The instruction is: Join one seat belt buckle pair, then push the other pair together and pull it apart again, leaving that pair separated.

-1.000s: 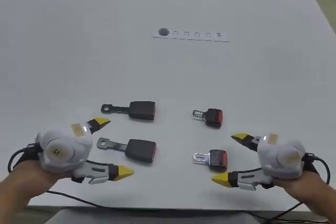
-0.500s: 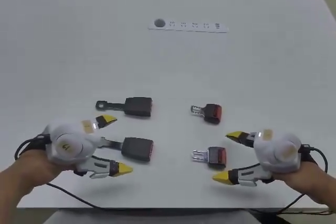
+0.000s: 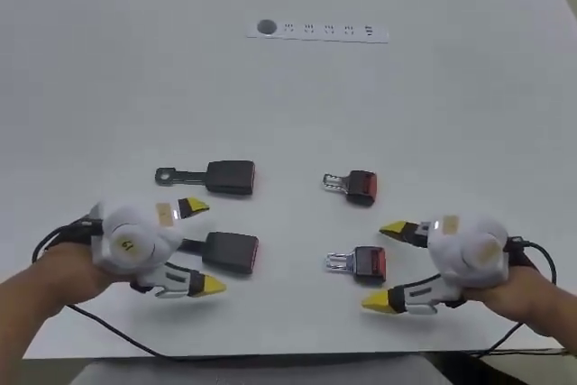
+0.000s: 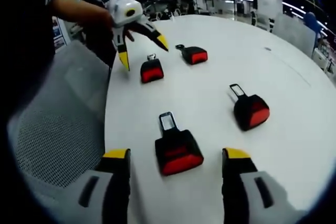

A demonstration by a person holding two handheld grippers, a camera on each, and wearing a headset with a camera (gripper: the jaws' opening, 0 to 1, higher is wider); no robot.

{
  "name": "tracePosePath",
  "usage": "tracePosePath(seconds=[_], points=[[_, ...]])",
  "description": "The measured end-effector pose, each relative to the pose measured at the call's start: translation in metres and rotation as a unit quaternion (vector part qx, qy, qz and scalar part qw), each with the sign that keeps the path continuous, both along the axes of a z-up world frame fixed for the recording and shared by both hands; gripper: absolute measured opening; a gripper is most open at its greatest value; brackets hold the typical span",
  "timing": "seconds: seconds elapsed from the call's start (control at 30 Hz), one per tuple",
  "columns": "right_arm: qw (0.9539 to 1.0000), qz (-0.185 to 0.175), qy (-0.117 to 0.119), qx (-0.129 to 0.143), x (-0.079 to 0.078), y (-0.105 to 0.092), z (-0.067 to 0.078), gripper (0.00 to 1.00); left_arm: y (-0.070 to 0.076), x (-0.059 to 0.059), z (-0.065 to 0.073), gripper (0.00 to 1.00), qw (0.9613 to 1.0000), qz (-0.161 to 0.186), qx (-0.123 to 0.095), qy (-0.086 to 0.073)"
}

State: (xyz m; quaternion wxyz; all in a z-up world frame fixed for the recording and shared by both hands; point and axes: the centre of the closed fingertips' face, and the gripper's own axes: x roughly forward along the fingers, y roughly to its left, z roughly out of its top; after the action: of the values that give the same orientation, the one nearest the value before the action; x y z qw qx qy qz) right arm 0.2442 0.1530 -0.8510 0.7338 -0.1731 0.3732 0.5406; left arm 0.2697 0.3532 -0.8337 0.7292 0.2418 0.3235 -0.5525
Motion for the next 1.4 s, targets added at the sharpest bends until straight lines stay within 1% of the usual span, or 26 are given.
tracePosePath(seconds=[0.07,0.13,0.2,0.23,0.27,0.3,0.37,0.43,0.5,0.57,0.6,0.67,0.7,0.77,0.8,0.83,0.87,1.0,1.07,1.1,1.2,1.4], points=[[1.0,0.004,0.0,0.0,0.0,0.001,-0.001,0.7,-0.002,0.001,-0.003,0.7,1.0,-0.007,0.002,0.0],[1.0,0.008,-0.002,-0.003,0.001,0.001,-0.002,0.65,-0.004,0.002,-0.006,0.68,0.9999,-0.016,0.004,0.0],[0.9998,0.016,-0.005,-0.008,0.0,0.0,-0.003,0.61,-0.006,0.003,-0.01,0.65,0.9996,-0.027,0.007,-0.003],[0.9996,0.023,-0.009,-0.015,0.0,-0.001,-0.005,0.6,-0.007,0.002,-0.012,0.63,0.9995,-0.031,0.009,-0.001],[0.9995,0.024,-0.008,-0.016,-0.001,-0.001,-0.006,0.59,-0.008,0.001,-0.014,0.62,0.9992,-0.038,0.016,0.001],[0.9994,0.028,-0.004,-0.018,-0.003,-0.002,-0.007,0.58,-0.009,0.002,-0.016,0.61,0.9991,-0.039,0.017,0.0],[0.9994,0.03,-0.009,-0.017,-0.001,-0.001,-0.006,0.56,-0.011,0.002,-0.017,0.6,0.9989,-0.044,0.016,0.001],[0.9994,0.029,-0.009,-0.017,0.0,-0.001,-0.006,0.53,-0.012,0.001,-0.02,0.57,0.9986,-0.05,0.017,0.004],[0.9991,0.037,-0.013,-0.017,0.001,0.0,-0.006,0.51,-0.01,0.001,-0.022,0.52,0.9978,-0.061,0.027,0.0],[0.9987,0.042,-0.019,-0.02,0.001,0.0,-0.007,0.49,-0.01,0.001,-0.022,0.49,0.9978,-0.061,0.026,-0.002],[0.9986,0.045,-0.022,-0.02,0.001,0.001,-0.008,0.48,-0.01,0.001,-0.022,0.47,0.9981,-0.057,0.024,0.0],[0.9985,0.046,-0.024,-0.019,0.002,0.001,-0.007,0.45,-0.006,0.0,-0.024,0.44,0.9978,-0.059,0.031,-0.001],[0.9984,0.046,-0.025,-0.019,0.002,0.001,-0.008,0.43,-0.008,-0.001,-0.024,0.44,0.998,-0.058,0.025,-0.001],[0.9982,0.048,-0.029,-0.021,0.004,0.001,-0.008,0.4,-0.01,-0.001,-0.023,0.42,0.9983,-0.055,0.019,0.0],[0.9981,0.051,-0.029,-0.02,0.003,0.001,-0.007,0.39,-0.01,-0.002,-0.024,0.41,0.9985,-0.052,0.018,0.002],[0.9979,0.054,-0.031,-0.02,0.004,0.002,-0.007,0.39,-0.01,-0.002,-0.024,0.4,0.9986,-0.05,0.017,0.001],[0.9974,0.06,-0.034,-0.022,0.004,0.001,-0.008,0.38,-0.01,-0.001,-0.024,0.4,0.9986,-0.051,0.017,-0.003],[0.9974,0.061,-0.033,-0.019,0.005,0.002,-0.008,0.38,-0.009,-0.001,-0.024,0.39,0.9987,-0.047,0.016,-0.006],[0.9975,0.061,-0.032,-0.017,0.006,0.001,-0.008,0.38,-0.008,0.0,-0.025,0.38,0.9991,-0.039,0.016,-0.006],[0.9975,0.061,-0.033,-0.015,0.006,0.001,-0.008,0.38,-0.007,0.001,-0.025,0.37,0.9992,-0.036,0.016,-0.008],[0.9978,0.056,-0.034,-0.007,0.006,0.001,-0.009,0.37,-0.007,0.0,-0.025,0.36,0.9992,-0.037,0.014,-0.012],[0.9983,0.048,-0.033,0.003,0.008,0.002,-0.008,0.37,-0.009,0.001,-0.025,0.36,0.9987,-0.047,0.019,-0.01]])
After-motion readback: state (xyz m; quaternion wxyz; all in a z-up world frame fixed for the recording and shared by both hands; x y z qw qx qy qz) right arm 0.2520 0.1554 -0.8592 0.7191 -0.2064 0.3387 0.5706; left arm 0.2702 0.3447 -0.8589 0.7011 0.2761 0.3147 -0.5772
